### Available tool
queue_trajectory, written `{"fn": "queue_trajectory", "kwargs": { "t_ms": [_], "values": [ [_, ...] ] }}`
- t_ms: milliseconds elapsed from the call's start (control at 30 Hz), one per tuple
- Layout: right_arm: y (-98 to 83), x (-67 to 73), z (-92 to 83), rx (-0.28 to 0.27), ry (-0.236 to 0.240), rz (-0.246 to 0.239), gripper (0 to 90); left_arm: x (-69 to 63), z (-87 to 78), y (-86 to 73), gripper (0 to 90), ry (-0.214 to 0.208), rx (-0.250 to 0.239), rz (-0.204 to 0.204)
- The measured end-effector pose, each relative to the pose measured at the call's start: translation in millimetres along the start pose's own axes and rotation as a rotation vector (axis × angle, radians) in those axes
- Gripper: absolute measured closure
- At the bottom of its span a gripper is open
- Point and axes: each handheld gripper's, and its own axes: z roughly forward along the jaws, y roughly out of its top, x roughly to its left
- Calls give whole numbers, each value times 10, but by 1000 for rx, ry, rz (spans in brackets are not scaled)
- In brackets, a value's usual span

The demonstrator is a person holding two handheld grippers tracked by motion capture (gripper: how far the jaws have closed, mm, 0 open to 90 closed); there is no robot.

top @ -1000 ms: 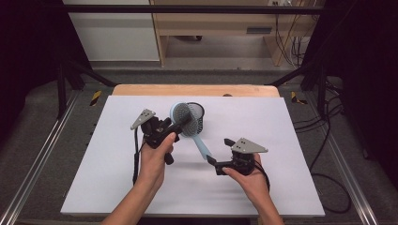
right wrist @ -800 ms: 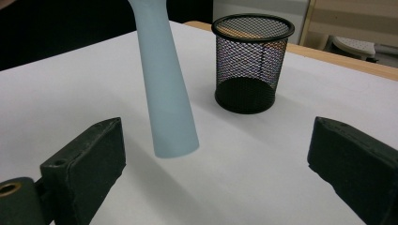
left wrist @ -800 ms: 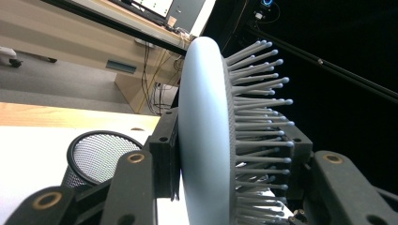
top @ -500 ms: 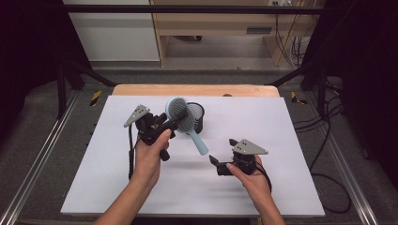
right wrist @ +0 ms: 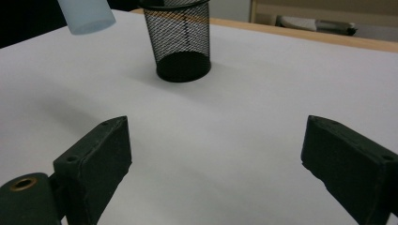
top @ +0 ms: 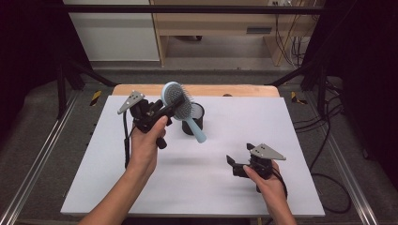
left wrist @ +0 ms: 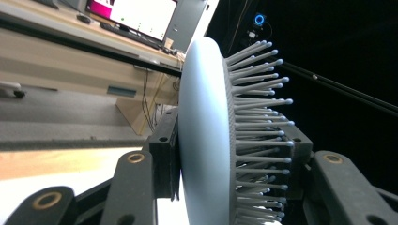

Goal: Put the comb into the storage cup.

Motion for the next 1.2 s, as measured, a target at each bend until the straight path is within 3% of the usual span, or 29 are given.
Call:
{"fn": "queue_trajectory", "kwargs": {
  "t_ms": [500, 1200],
  "values": [
    [-1, -115, -51, -43, -67, 7, 78, 140, 168, 261, 525, 35, -57, -22],
    [11, -136, -63, -65, -64, 3, 78, 289, 331, 412, 525, 83, -72, -10]
  ]
}}
